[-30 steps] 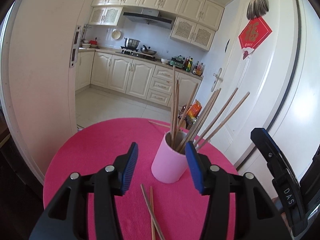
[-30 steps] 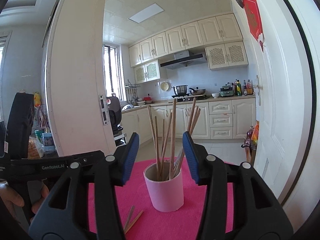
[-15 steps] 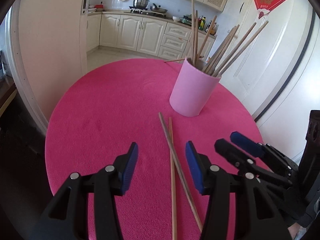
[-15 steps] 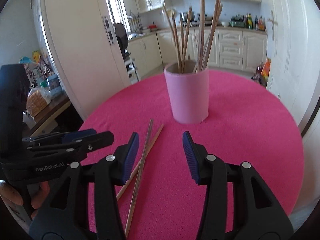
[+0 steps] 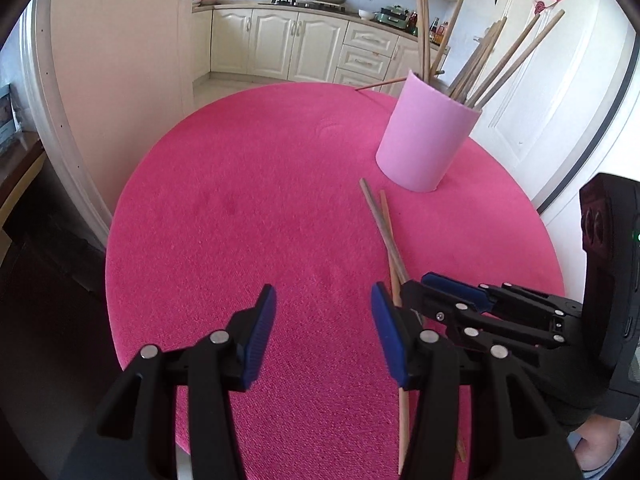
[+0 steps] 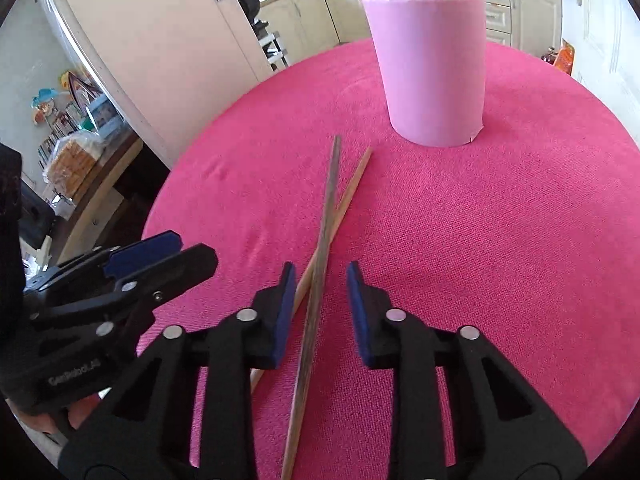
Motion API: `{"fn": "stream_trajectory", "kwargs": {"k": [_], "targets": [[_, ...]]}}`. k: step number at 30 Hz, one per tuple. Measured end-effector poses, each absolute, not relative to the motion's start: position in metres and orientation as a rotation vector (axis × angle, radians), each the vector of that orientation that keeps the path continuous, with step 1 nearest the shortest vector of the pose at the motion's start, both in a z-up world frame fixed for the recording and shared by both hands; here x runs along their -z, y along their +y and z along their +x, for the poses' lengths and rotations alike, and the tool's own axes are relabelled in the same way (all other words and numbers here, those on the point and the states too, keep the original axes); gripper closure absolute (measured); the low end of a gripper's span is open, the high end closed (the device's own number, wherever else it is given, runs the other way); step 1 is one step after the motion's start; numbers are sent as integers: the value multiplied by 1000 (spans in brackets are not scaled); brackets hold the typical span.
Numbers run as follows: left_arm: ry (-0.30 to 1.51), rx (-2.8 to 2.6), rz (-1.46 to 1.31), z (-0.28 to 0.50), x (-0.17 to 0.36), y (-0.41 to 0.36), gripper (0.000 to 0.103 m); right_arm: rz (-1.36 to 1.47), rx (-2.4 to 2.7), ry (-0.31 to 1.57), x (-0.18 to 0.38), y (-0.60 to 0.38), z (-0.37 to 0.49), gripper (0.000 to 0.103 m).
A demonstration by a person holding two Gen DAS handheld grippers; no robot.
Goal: Organize utensils
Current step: 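Move both open grippers down over the last loose chopsticks, then close the right gripper on a chopstick while the left gripper grasps another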
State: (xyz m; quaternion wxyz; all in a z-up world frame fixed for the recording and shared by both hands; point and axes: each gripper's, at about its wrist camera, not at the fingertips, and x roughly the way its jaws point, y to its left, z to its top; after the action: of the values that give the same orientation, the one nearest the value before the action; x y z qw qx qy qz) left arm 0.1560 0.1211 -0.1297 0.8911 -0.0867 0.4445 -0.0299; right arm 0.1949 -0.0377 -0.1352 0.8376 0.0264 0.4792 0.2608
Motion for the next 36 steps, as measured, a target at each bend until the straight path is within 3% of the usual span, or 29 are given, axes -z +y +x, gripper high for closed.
{"fn": "stream_trajectory", "kwargs": {"k": [5, 21, 23, 28, 36], "targets": [[942, 66, -171, 160, 134, 121, 54, 77, -545, 1021, 140, -40, 202, 93], [1085, 96, -74, 199, 143, 70, 55, 51, -490, 1052, 132, -89, 214, 96], [1108, 103, -54, 204, 144, 62, 70, 40, -494, 1078, 133, -92, 218, 96], [1145, 74, -4, 216, 145, 54, 87, -1, -512, 1139, 133, -88, 230, 96], [1156, 65, 26, 222, 146, 51, 92, -96, -511, 1180, 134, -70, 238, 96]]}}
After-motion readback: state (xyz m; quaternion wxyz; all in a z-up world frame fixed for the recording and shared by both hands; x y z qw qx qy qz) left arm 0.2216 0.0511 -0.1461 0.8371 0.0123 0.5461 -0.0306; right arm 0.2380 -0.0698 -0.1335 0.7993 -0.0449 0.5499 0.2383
